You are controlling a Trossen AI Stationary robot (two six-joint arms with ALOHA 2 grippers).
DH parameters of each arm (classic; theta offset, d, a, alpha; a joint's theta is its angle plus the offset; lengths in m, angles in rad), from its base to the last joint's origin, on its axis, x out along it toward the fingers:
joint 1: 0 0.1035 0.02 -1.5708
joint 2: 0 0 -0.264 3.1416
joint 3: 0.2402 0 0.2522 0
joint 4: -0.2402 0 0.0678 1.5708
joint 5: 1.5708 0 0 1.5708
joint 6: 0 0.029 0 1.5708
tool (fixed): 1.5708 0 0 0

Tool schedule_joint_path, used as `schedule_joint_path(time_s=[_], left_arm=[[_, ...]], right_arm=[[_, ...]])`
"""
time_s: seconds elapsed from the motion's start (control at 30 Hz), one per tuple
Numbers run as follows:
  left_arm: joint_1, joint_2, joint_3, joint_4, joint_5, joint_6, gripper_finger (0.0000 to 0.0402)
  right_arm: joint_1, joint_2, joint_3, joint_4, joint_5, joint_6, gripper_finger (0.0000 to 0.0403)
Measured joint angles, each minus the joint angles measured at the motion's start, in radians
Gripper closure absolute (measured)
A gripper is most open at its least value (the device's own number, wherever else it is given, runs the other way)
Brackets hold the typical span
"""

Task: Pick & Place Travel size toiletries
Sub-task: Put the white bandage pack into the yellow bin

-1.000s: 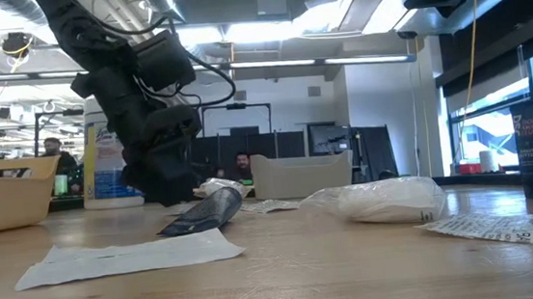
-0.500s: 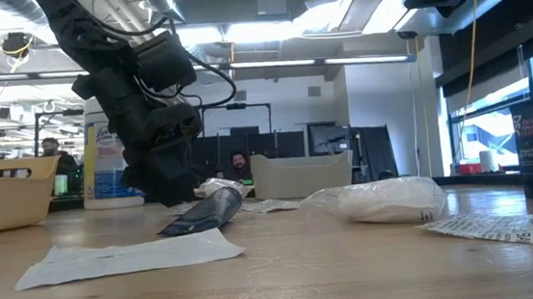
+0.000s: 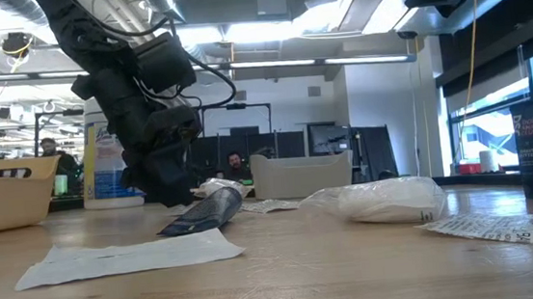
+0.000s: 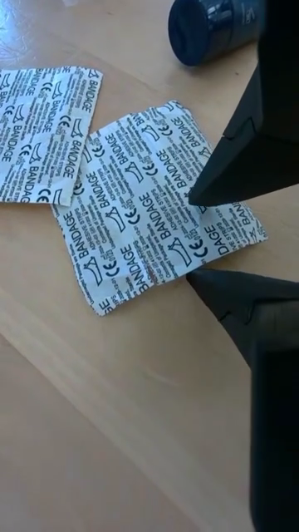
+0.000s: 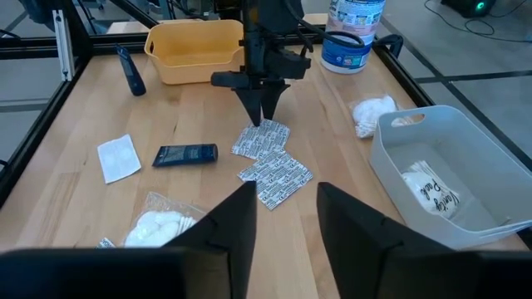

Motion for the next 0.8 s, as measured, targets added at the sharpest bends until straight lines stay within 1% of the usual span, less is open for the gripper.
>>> schedule_joint_path(time_s=[0.33, 0.8], left_arm=[[-0.001, 0.0, -0.001, -0.003, -0.025, 0.0, 0.031], [0.0, 0.0, -0.001, -0.002, -0.035, 0.0, 0.0372]], right_arm=[[0.0, 0.0, 0.0, 0.0, 0.0, 0.0, 0.0289], [0.0, 0.0, 0.0, 0.0, 0.0, 0.0, 0.0304]])
